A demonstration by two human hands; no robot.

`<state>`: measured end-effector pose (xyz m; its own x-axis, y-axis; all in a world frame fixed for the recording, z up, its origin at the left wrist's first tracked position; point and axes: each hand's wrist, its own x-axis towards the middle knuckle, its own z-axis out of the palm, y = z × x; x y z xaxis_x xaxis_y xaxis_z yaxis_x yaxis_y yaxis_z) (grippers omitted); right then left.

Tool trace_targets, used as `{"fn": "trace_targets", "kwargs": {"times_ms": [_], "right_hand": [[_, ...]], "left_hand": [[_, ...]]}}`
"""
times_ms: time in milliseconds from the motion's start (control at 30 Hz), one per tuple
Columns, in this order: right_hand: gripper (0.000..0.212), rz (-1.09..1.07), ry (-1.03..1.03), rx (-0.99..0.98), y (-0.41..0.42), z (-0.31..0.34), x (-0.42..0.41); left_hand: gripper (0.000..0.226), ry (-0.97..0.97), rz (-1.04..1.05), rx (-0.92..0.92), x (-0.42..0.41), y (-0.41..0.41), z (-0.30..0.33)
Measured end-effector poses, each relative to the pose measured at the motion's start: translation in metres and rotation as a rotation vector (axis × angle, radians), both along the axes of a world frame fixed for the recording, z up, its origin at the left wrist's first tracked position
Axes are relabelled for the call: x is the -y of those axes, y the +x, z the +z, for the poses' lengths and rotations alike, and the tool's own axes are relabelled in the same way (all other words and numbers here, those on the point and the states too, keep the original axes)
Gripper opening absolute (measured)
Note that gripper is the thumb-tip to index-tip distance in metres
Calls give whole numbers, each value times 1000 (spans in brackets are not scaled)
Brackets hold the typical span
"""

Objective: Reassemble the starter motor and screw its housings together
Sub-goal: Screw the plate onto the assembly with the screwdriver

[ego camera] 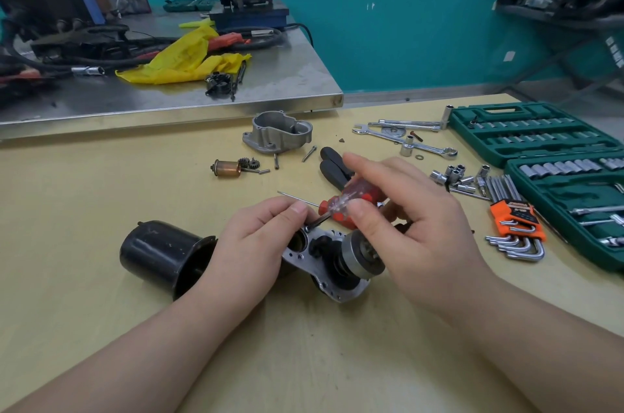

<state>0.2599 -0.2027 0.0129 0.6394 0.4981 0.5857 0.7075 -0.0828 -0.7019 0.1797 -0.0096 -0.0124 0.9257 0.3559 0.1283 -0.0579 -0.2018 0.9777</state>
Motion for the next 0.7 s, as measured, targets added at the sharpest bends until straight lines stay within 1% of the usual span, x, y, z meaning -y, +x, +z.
{"fn": "trace_targets", "kwargs": {"times_ms": [67, 133, 300, 367, 467, 633, 700], "right_hand": [[35, -13, 46, -44, -1, 0, -1], [30, -22, 62, -27, -2, 0, -2], [43, -14, 3, 14, 0, 0, 0], [42, -24, 13, -19, 1, 1, -1], [32, -32, 43, -33, 0, 2, -2], [43, -19, 11, -36, 0, -1, -1], [43, -23, 3, -35, 1, -1, 0]], "left_hand": [[31, -13, 1, 0, 1, 0, 1], [31, -20, -3, 5, 2, 0, 1], [33, -20, -8, 0, 1, -1, 1], [33, -21, -2, -1, 1, -1, 1], [31, -18, 0, 1, 1, 0, 1], [34, 11, 2, -11, -1, -1, -1], [34, 17, 11, -14, -1, 0, -1]]}}
